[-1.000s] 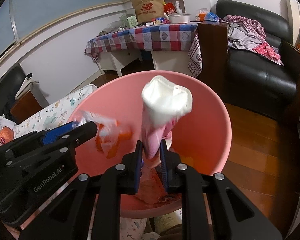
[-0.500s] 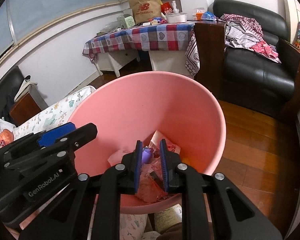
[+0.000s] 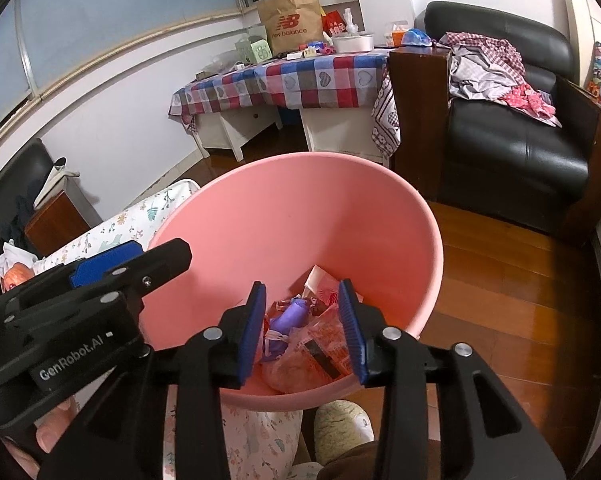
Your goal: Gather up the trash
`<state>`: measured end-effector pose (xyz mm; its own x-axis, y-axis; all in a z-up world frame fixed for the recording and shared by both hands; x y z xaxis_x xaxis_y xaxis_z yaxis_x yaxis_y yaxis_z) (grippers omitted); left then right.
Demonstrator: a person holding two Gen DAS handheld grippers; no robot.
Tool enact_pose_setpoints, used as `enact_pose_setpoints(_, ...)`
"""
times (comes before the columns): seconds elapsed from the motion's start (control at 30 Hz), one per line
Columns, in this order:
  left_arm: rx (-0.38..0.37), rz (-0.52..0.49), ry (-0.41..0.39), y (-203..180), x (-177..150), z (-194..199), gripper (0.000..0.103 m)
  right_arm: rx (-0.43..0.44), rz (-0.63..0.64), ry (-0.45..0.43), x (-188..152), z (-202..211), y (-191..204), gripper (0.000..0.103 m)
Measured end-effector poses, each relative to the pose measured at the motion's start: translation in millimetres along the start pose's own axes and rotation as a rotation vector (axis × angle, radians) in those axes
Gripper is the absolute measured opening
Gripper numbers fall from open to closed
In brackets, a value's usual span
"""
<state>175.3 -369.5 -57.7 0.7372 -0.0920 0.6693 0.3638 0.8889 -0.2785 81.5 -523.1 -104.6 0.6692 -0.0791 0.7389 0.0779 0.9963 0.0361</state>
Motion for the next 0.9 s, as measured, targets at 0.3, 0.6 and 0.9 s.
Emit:
enact_pose_setpoints(0.3, -0.014, 0.004, -0.027, -2, 4, 19, 0.056, 0.007, 0.005, -0.018, 0, 12, 5, 0.039)
enact_pose_setpoints(0.6, -0.026, 0.016, -0.048, -1, 5, 37, 0.060, 0.017, 0.007, -0.040, 0, 25, 11, 0.039)
enact_pose_setpoints(0.9, -0.021, 0.041, -0.062, 11, 3, 51, 0.060, 0.026, 0.014, -0.042, -1, 32, 17, 0.039)
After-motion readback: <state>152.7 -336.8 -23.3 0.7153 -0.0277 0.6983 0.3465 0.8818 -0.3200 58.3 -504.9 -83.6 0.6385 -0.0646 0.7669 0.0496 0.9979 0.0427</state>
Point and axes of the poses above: each gripper's, at about its wrist camera, not at the fingertips, and z roughly against the way its jaws point, y to its left, x to its top, the point moved 5 cm from there along -z, roughly the way its jaws point, and after that the axes turned 11 degrees about z, right-handed, at the moved point
